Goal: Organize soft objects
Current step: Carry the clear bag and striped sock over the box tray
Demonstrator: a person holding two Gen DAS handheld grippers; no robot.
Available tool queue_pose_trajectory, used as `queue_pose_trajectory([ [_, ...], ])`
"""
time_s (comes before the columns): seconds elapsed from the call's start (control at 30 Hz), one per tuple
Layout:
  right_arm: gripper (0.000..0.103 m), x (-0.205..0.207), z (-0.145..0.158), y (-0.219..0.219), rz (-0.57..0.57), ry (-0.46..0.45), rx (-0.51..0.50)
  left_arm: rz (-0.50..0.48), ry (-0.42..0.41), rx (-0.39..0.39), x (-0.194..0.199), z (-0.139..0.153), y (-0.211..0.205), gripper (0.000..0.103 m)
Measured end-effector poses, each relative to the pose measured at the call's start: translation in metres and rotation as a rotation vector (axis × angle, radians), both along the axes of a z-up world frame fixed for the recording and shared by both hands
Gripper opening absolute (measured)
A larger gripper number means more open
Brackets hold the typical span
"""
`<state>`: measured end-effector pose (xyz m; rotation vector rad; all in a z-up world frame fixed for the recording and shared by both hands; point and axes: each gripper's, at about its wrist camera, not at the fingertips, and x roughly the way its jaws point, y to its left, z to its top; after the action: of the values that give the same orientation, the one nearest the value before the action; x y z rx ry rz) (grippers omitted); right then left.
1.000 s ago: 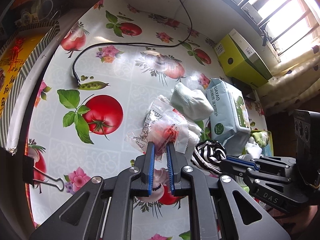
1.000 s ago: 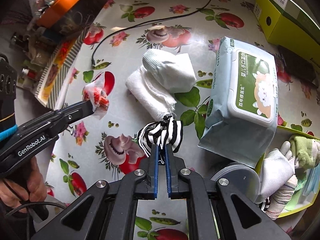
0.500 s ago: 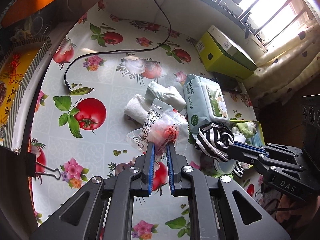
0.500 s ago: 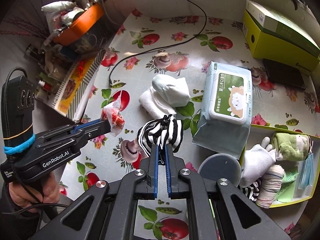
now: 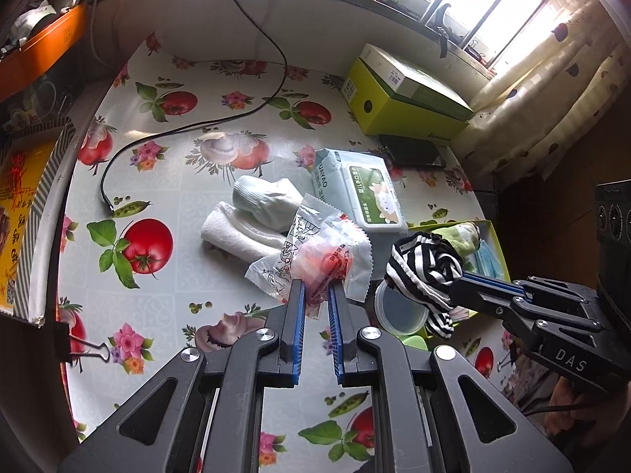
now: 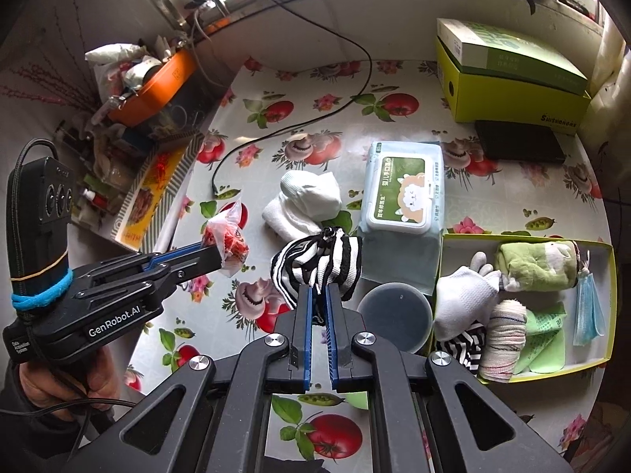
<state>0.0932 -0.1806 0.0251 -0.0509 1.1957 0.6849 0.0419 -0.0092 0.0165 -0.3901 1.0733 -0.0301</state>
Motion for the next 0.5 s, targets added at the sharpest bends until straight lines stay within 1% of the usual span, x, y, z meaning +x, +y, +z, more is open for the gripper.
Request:
queue_pose_trajectory([
  [0.5,0.007,-0.001,0.009,-0.048,-0.092,-0.014,0.034,-0.088,-0.005,0.034,0.014,0.012,-0.039,0.012],
])
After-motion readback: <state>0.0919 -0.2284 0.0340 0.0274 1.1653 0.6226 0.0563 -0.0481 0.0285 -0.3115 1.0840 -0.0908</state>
